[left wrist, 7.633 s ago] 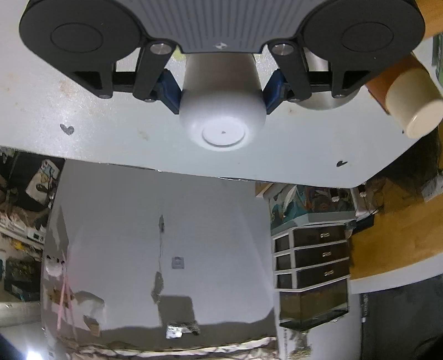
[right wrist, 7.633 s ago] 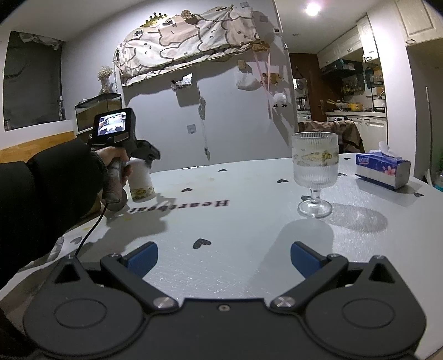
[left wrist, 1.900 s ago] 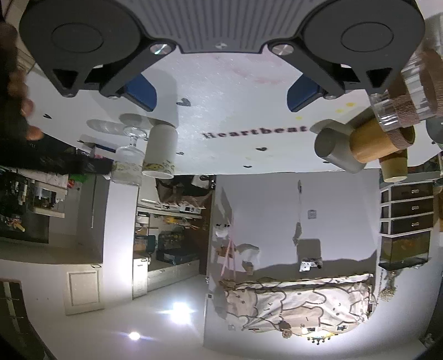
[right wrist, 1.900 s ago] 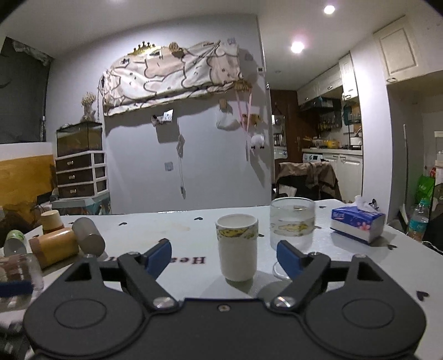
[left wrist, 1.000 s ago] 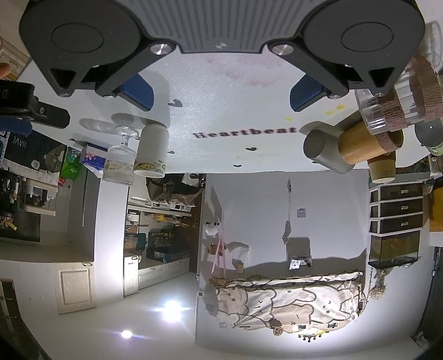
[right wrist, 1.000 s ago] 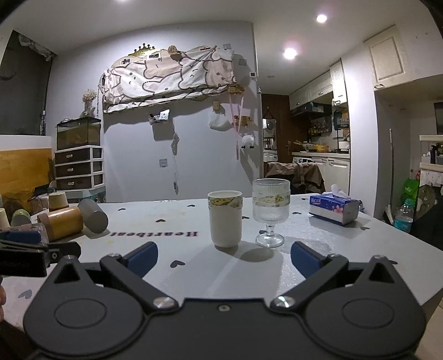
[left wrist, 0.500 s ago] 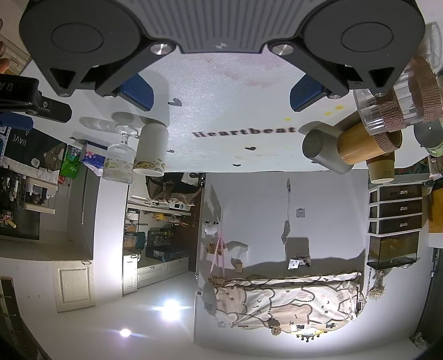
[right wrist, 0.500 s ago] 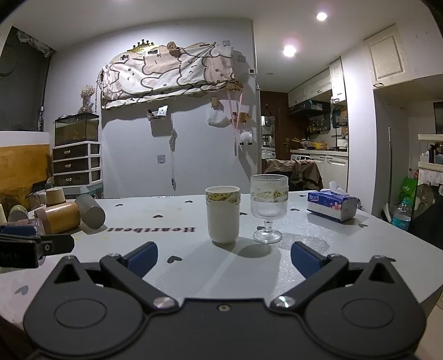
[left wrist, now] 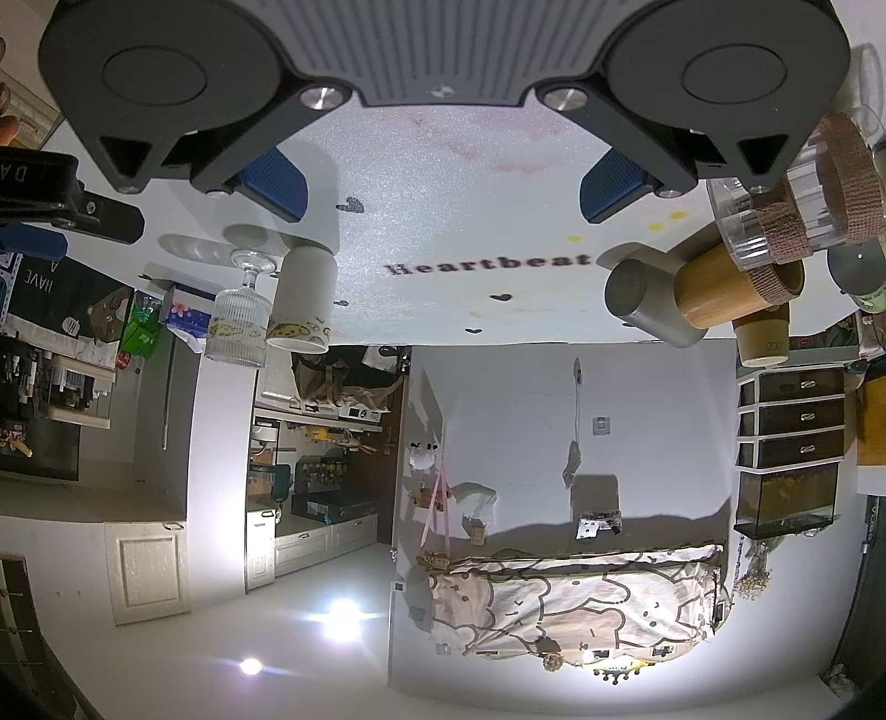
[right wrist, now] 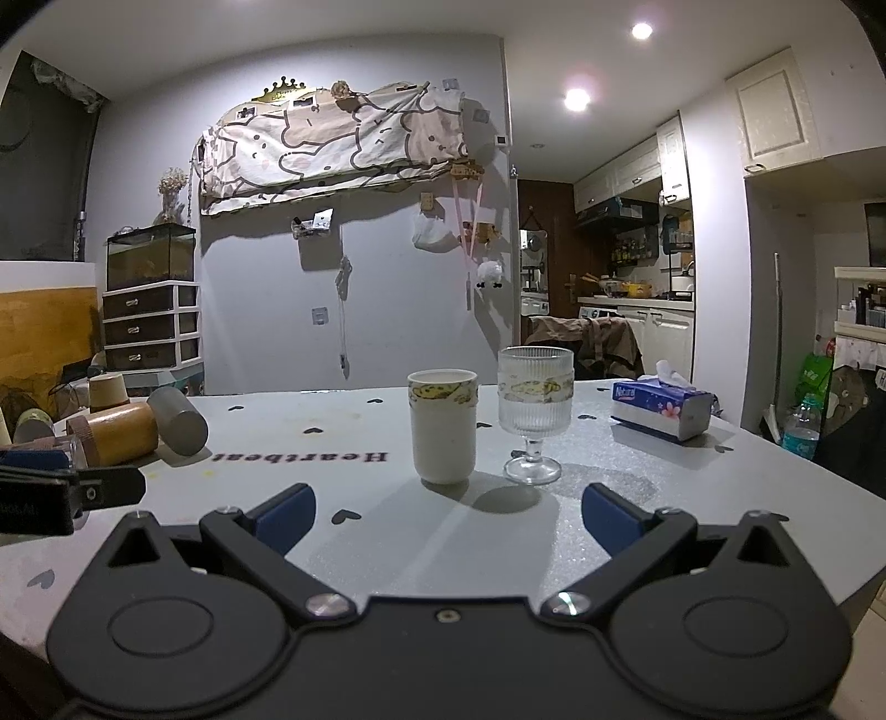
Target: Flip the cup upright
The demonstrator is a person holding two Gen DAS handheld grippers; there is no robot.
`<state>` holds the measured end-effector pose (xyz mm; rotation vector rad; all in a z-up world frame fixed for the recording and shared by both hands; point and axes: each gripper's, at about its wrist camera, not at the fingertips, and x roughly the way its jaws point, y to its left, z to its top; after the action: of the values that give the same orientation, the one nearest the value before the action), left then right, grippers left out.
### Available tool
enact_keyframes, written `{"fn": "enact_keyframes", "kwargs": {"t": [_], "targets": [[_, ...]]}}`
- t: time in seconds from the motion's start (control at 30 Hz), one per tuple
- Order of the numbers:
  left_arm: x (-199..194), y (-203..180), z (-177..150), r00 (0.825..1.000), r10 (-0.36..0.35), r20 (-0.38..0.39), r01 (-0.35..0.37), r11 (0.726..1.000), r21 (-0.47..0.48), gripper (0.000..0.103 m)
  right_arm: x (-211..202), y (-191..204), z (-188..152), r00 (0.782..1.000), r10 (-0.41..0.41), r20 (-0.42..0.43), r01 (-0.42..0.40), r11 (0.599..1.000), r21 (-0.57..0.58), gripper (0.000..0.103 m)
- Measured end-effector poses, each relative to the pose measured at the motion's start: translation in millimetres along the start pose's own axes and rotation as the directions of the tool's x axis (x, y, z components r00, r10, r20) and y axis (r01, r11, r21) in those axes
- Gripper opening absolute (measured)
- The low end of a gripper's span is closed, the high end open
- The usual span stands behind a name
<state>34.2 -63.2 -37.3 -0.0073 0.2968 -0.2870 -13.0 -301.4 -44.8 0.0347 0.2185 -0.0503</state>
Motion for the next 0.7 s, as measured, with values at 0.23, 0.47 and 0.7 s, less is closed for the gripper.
{"fn": "enact_keyframes", "kwargs": {"t": [0.23, 0.47, 0.7], "targets": [[-0.5, 0.2, 0.2, 1.0, 0.0, 0.0, 0.0, 1.0, 0.0, 0.103, 0.4, -0.3, -0.1, 1.0, 0.002, -0.002, -0.002, 1.0, 0.002, 0.103], [-0.7, 0.4, 0.2, 1.0, 0.0, 0.0, 0.0, 1.0, 0.001, 0.103, 0.4, -0.4, -0.9, 1.0, 0.0, 0.0, 0.0, 1.0, 0.003, 0.103], [-0.8, 0.5, 1.1, 1.0, 0.001, 0.001, -0.001, 1.0, 0.0, 0.103, 0.4, -1.2, 0.6, 1.0, 0.002, 0.004, -0.002, 1.0, 0.005, 0.103]]}}
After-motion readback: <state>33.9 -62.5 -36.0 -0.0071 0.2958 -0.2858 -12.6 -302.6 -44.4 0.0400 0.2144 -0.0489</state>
